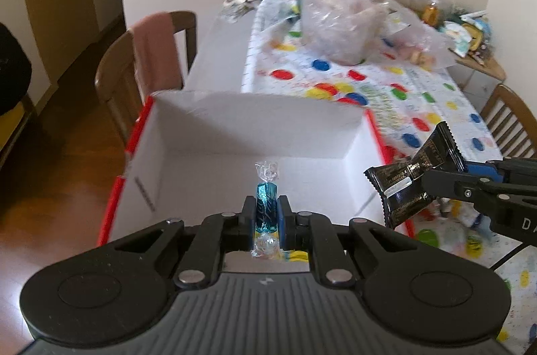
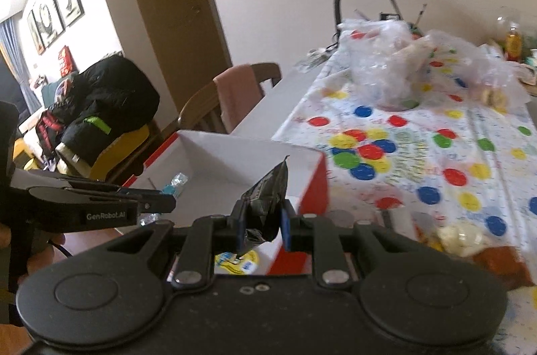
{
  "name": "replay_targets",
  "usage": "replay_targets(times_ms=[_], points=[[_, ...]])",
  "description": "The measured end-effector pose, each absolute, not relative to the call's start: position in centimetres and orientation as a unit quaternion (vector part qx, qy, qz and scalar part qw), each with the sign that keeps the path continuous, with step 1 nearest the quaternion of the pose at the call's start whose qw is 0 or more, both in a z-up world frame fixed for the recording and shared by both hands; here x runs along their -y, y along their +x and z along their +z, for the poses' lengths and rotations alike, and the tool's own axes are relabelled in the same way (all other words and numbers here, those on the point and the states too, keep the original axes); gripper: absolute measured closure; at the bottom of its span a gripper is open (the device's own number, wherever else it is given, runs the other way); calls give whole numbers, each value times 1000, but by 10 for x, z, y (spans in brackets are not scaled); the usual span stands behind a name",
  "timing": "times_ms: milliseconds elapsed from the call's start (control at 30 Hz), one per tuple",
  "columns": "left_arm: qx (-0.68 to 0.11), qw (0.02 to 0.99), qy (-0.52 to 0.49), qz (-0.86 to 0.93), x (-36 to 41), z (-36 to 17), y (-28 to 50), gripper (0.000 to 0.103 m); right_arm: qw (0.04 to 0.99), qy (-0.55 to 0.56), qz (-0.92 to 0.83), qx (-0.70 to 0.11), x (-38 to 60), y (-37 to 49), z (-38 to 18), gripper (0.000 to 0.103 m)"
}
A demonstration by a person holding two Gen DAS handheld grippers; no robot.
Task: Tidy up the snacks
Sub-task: 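Carry both items over the box and open both tools to drop them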
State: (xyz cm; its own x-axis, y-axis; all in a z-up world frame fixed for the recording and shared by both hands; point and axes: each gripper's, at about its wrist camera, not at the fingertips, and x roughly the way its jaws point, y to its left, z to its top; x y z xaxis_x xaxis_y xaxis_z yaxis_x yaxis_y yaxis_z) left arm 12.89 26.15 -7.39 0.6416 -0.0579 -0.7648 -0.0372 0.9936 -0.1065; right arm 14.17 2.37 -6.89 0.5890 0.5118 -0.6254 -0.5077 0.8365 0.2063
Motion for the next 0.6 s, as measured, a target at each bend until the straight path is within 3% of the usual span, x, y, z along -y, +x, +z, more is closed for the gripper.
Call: replay_targets(times_ms=[600], points=[[-487,873,-31,9,-302,-128,153,91,853,-27,305,-423,-103,171,-134,85]])
